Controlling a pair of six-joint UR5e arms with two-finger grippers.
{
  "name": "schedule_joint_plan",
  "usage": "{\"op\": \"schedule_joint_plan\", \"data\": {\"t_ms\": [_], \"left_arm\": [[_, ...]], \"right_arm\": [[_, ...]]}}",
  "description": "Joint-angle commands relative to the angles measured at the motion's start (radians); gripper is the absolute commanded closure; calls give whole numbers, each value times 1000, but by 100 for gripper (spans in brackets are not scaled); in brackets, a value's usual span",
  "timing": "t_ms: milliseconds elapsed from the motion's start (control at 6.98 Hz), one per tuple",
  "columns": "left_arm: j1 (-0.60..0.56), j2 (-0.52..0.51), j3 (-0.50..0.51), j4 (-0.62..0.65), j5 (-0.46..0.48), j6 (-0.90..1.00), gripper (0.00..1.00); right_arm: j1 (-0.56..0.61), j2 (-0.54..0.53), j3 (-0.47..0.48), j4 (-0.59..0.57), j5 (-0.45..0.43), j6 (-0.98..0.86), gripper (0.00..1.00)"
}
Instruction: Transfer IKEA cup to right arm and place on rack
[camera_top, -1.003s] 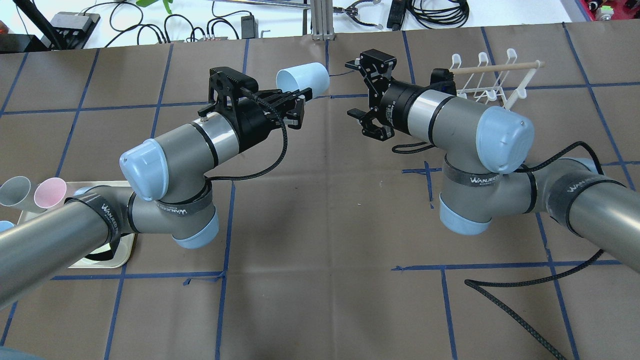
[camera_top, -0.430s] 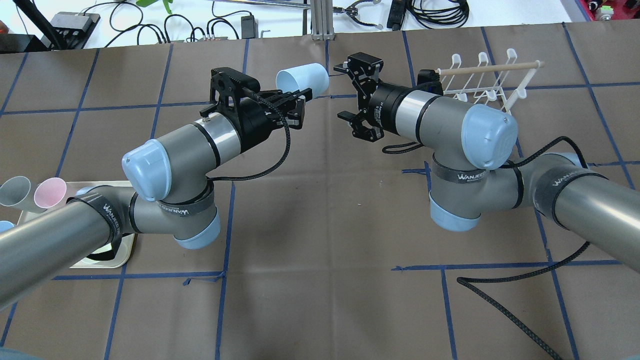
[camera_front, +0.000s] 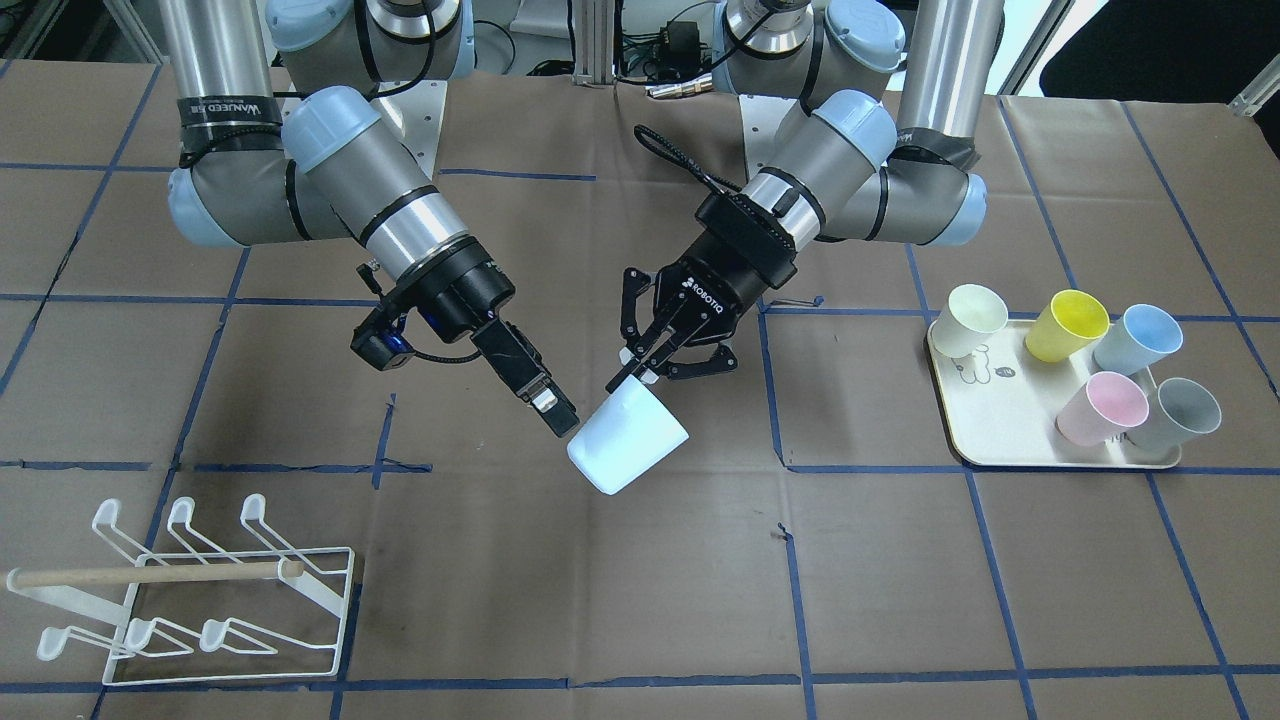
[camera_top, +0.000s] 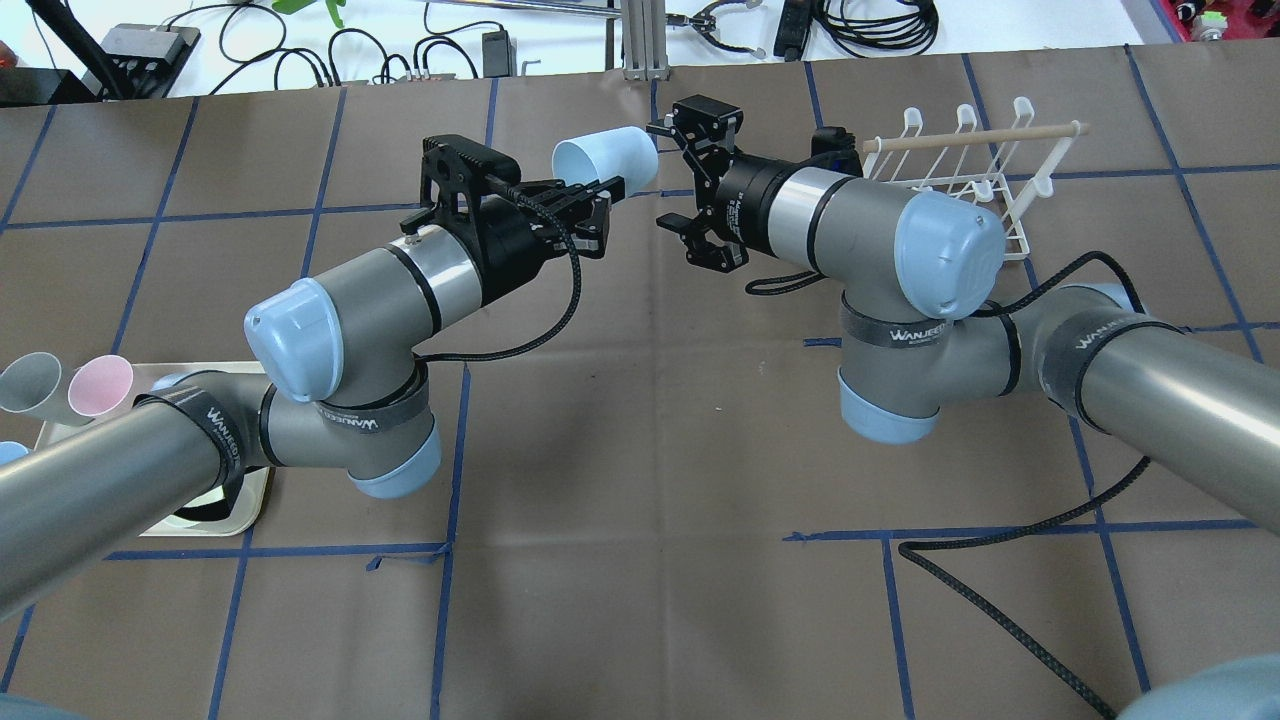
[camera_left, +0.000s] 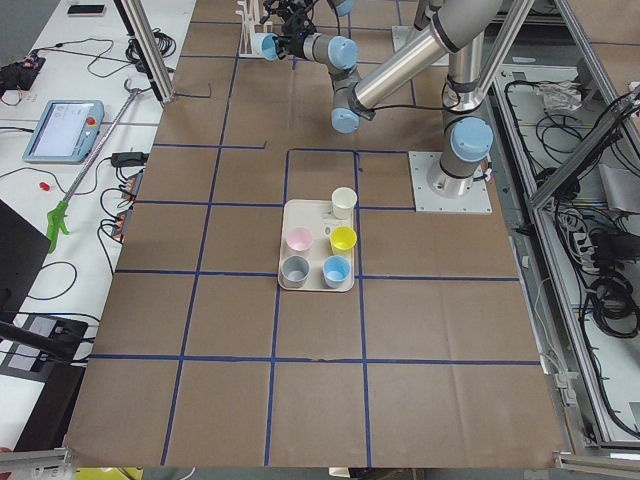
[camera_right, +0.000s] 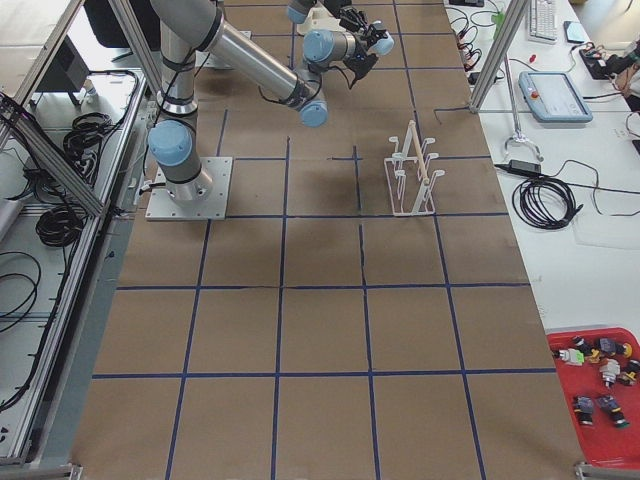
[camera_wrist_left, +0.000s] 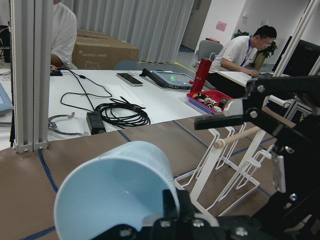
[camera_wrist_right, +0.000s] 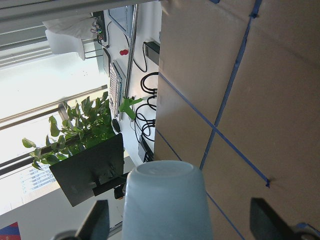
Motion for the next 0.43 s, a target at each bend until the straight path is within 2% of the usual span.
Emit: {"op": "schedule_joint_plan", "data": {"t_ms": [0, 287], "left_arm": [[0, -1, 0, 1, 0, 0, 94], [0, -1, 0, 1, 0, 0, 94]], "right_arm": [[12, 20, -28, 1, -3, 1, 1], [15, 44, -56, 5, -2, 1, 1]]}}
